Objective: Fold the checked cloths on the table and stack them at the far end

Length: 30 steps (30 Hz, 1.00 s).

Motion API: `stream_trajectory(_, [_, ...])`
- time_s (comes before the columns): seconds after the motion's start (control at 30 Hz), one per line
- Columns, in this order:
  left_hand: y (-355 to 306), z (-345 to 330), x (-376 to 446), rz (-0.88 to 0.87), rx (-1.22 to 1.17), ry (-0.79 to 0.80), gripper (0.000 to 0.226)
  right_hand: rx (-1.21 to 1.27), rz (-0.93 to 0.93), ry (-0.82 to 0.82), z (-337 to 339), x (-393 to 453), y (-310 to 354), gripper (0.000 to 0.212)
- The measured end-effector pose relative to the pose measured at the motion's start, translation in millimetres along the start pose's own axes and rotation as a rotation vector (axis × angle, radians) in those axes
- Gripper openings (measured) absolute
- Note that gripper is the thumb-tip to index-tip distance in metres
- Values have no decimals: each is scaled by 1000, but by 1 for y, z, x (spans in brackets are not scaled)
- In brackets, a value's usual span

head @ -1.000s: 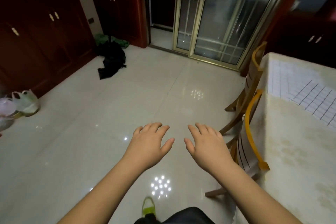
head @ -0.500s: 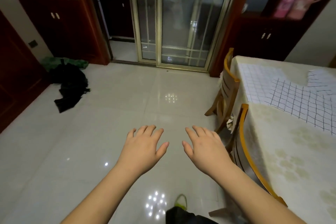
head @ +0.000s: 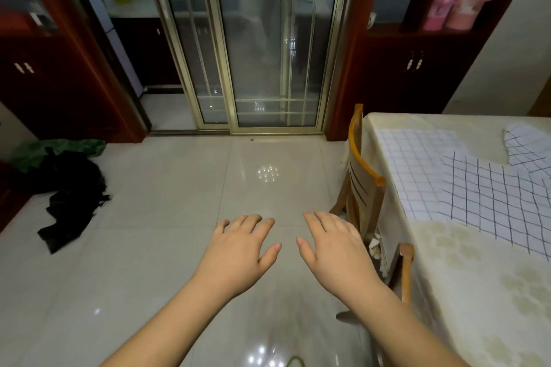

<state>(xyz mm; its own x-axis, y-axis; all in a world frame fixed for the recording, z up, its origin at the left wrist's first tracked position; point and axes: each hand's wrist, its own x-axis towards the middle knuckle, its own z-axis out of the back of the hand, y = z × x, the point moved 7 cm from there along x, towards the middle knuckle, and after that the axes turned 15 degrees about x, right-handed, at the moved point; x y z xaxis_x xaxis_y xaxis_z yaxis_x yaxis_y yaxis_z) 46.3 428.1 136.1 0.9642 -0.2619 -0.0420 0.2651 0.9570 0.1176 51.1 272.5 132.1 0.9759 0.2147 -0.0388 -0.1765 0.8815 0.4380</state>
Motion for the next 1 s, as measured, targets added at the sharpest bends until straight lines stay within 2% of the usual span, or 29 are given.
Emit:
stream_trajectory(0.1, [4, 10, 56, -18, -2, -13, 82, 0, -34, -44, 21, 49, -20, 61])
stream_trajectory(0.27, [12, 20, 133, -51, -5, -34, 79, -7, -40, -61, 42, 112, -39, 56])
stream_trajectory(0.43, [34, 9, 214, -78, -18, -26, 59, 12, -70, -30, 42, 184, -57, 57])
stream_trajectory(0.83, [137, 1, 413, -180, -73, 4, 59, -26, -174, -55, 48, 397, -54, 55])
stream_trajectory(1.0, [144, 2, 494, -271, -75, 16, 59, -9, -278, -33, 53, 459, -78, 56])
